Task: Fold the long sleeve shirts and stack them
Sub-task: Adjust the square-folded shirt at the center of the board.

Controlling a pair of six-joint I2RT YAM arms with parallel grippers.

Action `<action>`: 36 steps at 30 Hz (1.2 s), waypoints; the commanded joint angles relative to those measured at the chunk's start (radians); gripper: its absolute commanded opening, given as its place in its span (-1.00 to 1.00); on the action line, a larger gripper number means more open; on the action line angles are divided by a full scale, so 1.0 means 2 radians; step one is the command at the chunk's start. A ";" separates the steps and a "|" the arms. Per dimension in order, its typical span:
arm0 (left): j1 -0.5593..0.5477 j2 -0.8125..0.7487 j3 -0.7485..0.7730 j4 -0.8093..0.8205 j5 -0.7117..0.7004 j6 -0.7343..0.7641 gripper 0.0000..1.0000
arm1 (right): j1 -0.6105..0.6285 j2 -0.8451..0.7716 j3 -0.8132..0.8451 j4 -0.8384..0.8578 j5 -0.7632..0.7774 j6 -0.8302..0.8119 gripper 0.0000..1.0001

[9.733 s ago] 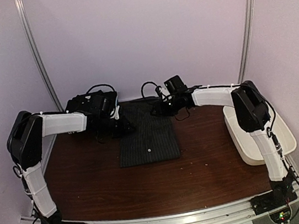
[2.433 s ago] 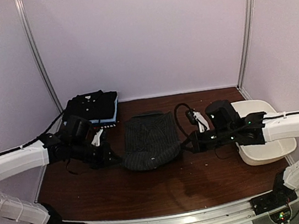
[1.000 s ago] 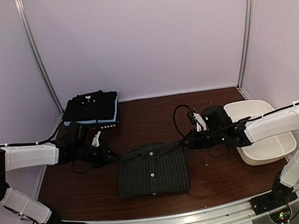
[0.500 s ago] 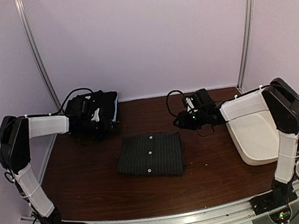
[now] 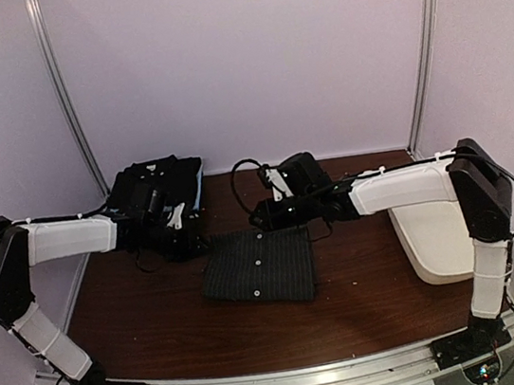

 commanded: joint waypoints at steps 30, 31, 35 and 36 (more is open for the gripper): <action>-0.081 -0.046 -0.186 0.111 -0.004 -0.086 -0.82 | -0.022 0.333 0.321 -0.006 -0.200 0.028 -0.43; -0.082 -0.050 -0.183 0.107 -0.003 -0.086 -0.82 | -0.023 0.325 0.320 -0.008 -0.202 0.026 -0.41; -0.082 -0.071 -0.152 0.074 -0.010 -0.081 -0.81 | -0.022 0.276 0.309 -0.029 -0.196 0.011 -0.31; -0.082 -0.077 -0.135 0.062 -0.016 -0.079 -0.80 | -0.023 0.257 0.299 -0.032 -0.191 0.006 -0.29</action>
